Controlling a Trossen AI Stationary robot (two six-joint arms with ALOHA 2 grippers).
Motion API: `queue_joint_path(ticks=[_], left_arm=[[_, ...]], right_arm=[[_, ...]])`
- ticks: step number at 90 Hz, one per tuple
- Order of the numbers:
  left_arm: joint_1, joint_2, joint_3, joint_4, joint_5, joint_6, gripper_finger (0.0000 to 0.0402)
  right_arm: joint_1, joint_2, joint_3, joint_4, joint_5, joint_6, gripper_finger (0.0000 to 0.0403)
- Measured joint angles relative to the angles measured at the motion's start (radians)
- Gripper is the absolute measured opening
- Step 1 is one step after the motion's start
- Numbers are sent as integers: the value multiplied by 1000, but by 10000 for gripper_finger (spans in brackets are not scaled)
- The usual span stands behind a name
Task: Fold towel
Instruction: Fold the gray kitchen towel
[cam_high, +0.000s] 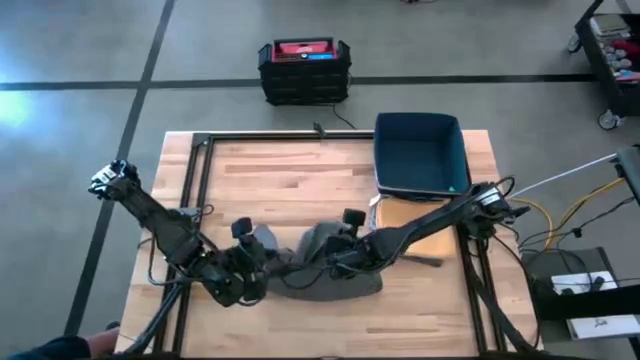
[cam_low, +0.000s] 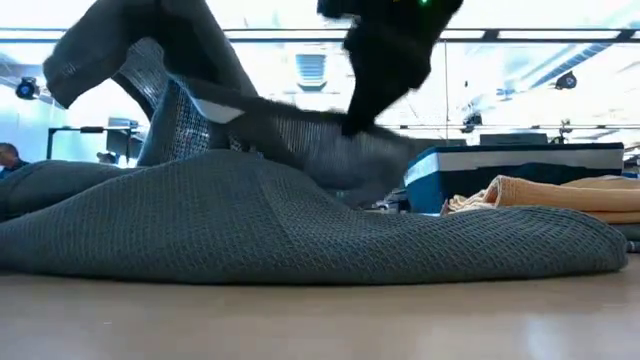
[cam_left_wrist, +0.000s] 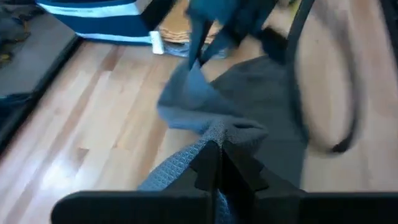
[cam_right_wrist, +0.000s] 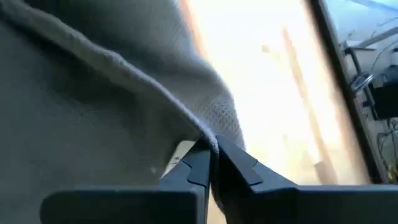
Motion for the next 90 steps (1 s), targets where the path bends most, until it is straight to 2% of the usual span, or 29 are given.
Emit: queue_joint_path(ticks=[10, 22, 32, 40, 53, 62, 80, 90], left_arm=[[51, -2, 0, -100, -7, -8, 54], [114, -3, 0, -145, 4, -11, 139], [130, -5, 4, -98, 127, -1, 205], [110, 5, -1, -21, 249, 0, 235], [63, 59, -71, 168, 391, 46, 239], [48, 111, -124, 260, 418, 75, 226], [49, 208, -143, 63, 413, 37, 189], [42, 232, -143, 26, 414, 29, 170]], right_arm=[[-16, -67, 0, -25, -9, 1, 1], [-27, -109, 0, -63, -36, 32, 0], [-26, -109, 0, -109, -47, 46, 0], [-26, -110, -6, -125, -62, 53, 0], [-26, -109, -15, -126, -64, 61, 0], [-26, -109, -15, -122, -61, 63, 0], [-26, -109, -16, -121, -62, 62, 0], [-26, -109, -15, -121, -61, 62, 0]])
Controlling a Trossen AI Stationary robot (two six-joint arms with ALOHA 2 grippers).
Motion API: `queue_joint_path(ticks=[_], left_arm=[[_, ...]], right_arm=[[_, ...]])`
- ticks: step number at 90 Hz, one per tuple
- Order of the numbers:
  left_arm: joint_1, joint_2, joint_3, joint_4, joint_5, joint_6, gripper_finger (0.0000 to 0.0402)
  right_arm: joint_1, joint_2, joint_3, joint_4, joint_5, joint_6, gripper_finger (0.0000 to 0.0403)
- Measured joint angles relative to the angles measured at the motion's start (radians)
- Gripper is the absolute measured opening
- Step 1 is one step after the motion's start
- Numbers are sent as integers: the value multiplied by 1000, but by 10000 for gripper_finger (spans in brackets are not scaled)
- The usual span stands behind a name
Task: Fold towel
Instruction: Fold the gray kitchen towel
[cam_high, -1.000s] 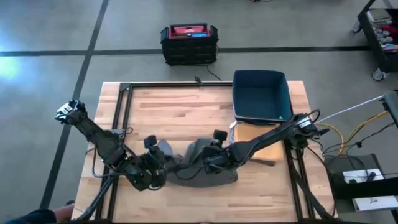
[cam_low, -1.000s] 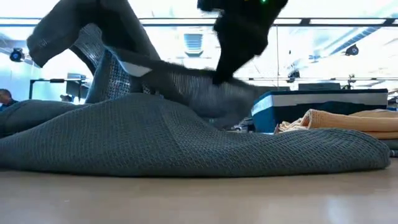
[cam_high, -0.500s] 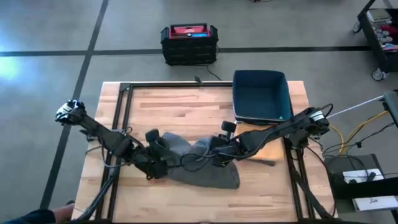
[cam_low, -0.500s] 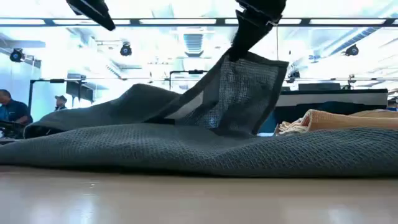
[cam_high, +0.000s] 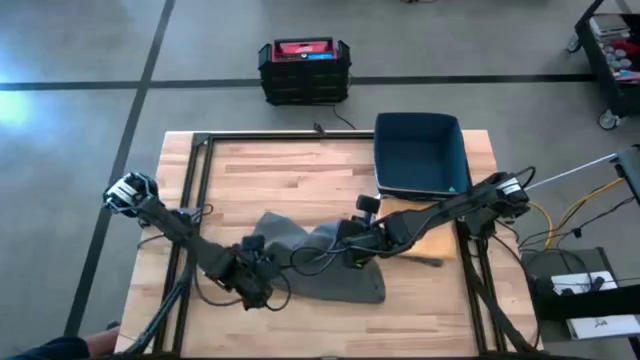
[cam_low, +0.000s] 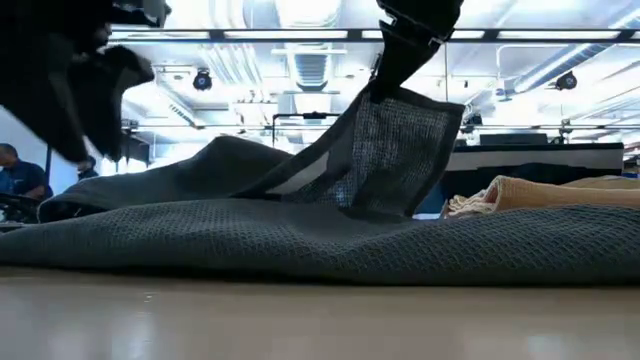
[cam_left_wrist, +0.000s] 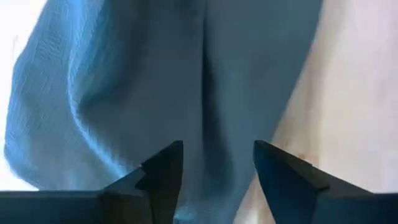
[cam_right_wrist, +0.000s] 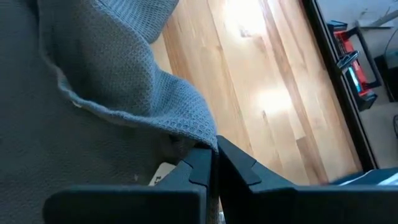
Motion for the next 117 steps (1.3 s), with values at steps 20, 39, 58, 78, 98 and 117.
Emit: queue_joint_path(ticks=[20, 39, 58, 78, 98, 117], left_arm=[[-15, 36, -3, -12, -12, 3, 144], [-21, 86, -23, -34, -96, 5, 131], [-21, 118, -38, -40, -226, -5, 118], [-17, 119, -64, -45, -255, -1, 68], [-18, 111, -67, -3, -165, -13, 7], [-19, 96, -65, 21, -159, -9, 103]], right_arm=[[0, 0, 0, 20, 0, 2, 0], [0, 0, 0, 31, 1, 1, 0], [0, 0, 0, 36, 1, 2, 0], [0, 0, 0, 41, 2, 1, 0], [0, 0, 0, 43, 1, 2, 0], [0, 0, 0, 44, 1, 3, 0]])
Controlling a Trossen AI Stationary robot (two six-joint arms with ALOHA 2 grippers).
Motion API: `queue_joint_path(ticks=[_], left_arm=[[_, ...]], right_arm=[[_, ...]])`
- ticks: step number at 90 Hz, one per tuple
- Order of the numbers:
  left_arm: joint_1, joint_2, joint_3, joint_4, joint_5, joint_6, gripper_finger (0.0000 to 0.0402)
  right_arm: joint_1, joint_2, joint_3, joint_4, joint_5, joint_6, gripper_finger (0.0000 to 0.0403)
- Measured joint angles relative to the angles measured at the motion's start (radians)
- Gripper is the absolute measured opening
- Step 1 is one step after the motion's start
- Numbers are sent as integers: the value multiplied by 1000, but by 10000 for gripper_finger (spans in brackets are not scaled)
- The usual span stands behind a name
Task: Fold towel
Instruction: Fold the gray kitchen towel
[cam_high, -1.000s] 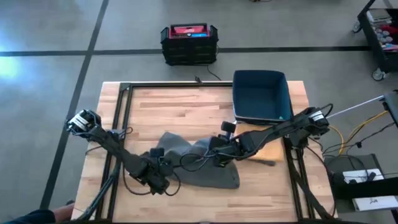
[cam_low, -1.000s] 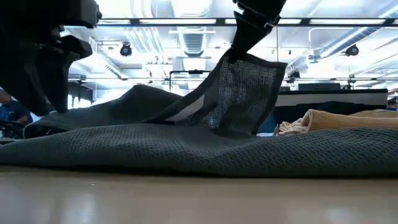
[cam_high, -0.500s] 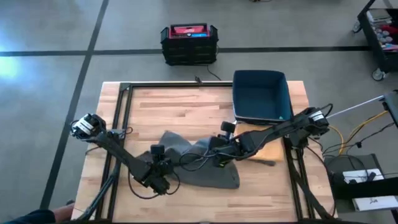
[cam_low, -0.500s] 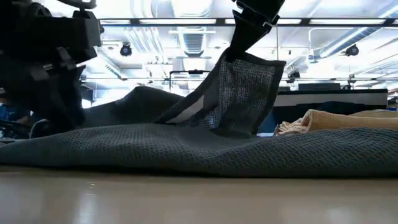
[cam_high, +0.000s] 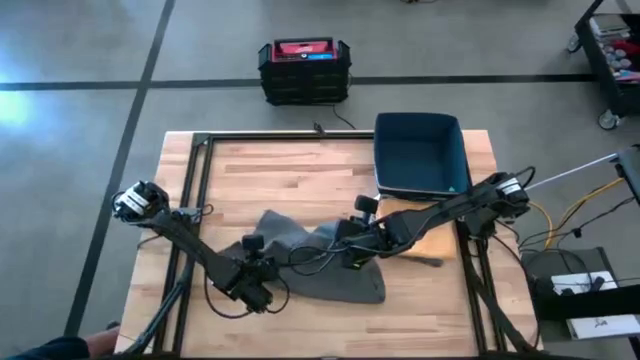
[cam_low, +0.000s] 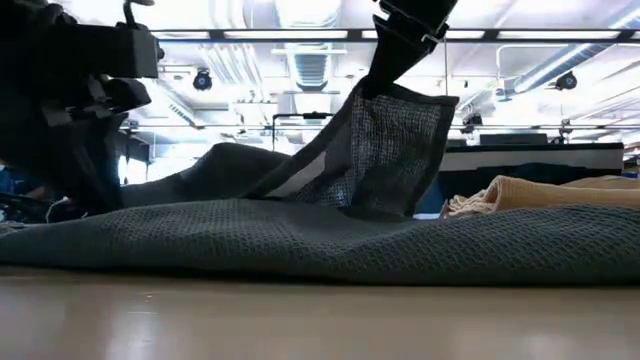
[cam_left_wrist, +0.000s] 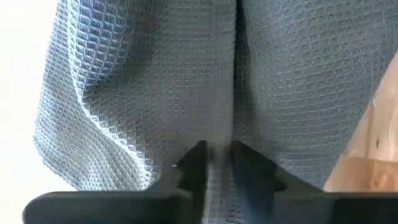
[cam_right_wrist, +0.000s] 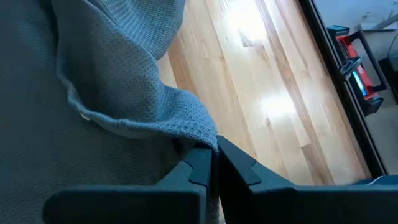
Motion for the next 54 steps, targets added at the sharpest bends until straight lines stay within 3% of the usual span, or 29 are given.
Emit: queue_joint_path(ticks=[15, 27, 38, 54], left_arm=[[0, -1, -14, -43, -1, 3, 201], [1, -1, -44, -65, -46, -36, 234], [3, 0, -57, -66, -44, -62, 215], [3, -12, -45, -66, -50, -60, 123]], right_arm=[[2, 0, 0, 0, 0, 9, 0], [2, 0, 0, 1, 0, 9, 0], [2, 0, 0, 2, 0, 9, 0], [2, 0, 0, 2, -1, 8, 0]])
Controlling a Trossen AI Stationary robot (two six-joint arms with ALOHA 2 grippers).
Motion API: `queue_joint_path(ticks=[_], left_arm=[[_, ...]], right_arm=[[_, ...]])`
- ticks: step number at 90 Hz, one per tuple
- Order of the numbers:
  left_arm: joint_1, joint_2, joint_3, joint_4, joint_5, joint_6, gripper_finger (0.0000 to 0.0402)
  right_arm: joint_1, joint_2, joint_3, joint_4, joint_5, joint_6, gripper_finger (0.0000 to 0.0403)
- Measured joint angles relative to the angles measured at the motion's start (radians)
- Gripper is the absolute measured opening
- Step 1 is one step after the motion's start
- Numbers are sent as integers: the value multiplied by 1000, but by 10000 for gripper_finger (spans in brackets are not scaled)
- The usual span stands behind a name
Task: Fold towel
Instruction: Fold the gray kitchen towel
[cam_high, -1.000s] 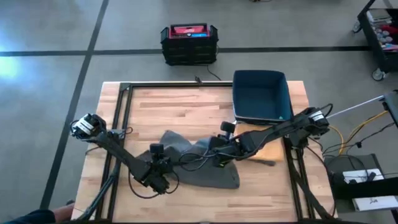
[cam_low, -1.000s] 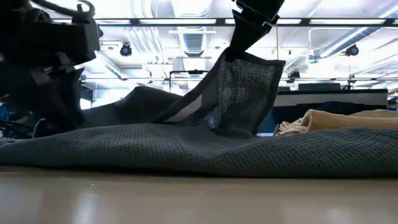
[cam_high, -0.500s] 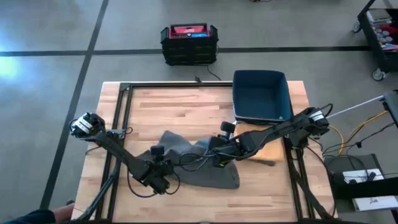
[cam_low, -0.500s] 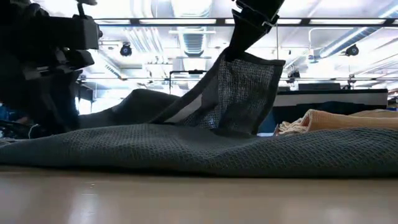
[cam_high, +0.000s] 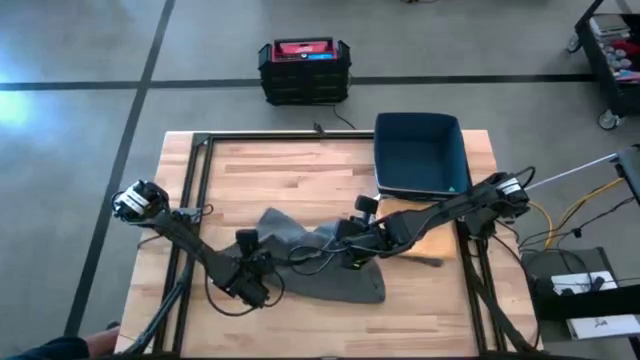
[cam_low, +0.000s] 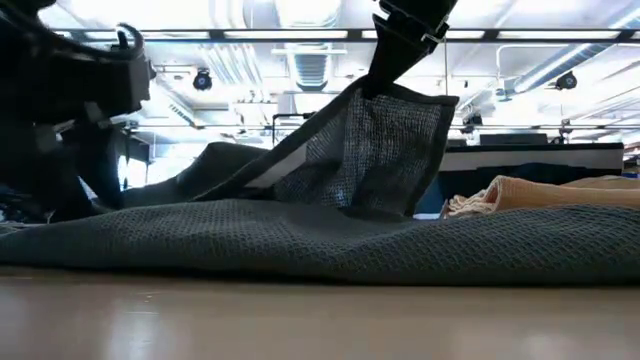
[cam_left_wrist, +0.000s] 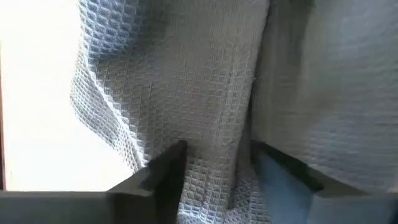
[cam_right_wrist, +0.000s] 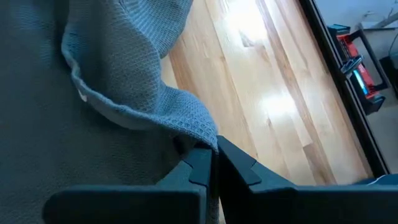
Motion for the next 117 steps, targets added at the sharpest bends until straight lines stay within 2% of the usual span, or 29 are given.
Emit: queue_joint_path(ticks=[15, 21, 34, 46, 56, 70, 91, 101, 117], left_arm=[[0, -6, 0, -24, -49, 11, 24], [0, -6, -1, -44, -60, 10, 7], [0, -6, 33, -147, -64, -4, 2], [-2, -24, 142, -357, -85, -88, 1], [-19, -68, 239, -452, -105, -148, 0], [-88, -130, 345, -454, -56, -159, 0], [-244, -149, 431, -438, 56, -288, 0], [-322, -127, 441, -371, 128, -359, 0], [-401, -96, 484, -340, 112, -450, 0]], right_arm=[[0, 0, 0, 0, 0, 0, 0], [0, 0, 0, 0, -1, 0, 0], [3, 0, 0, -3, -1, -1, 0], [13, -2, 0, -2, -7, -1, 0], [33, -9, 6, -5, -48, 8, 0], [93, -25, 13, -2, -74, 36, 0], [189, -22, 13, 4, -216, 83, 0], [245, -21, 13, 55, -282, 87, 0], [313, -23, 13, 146, -373, 51, 0]])
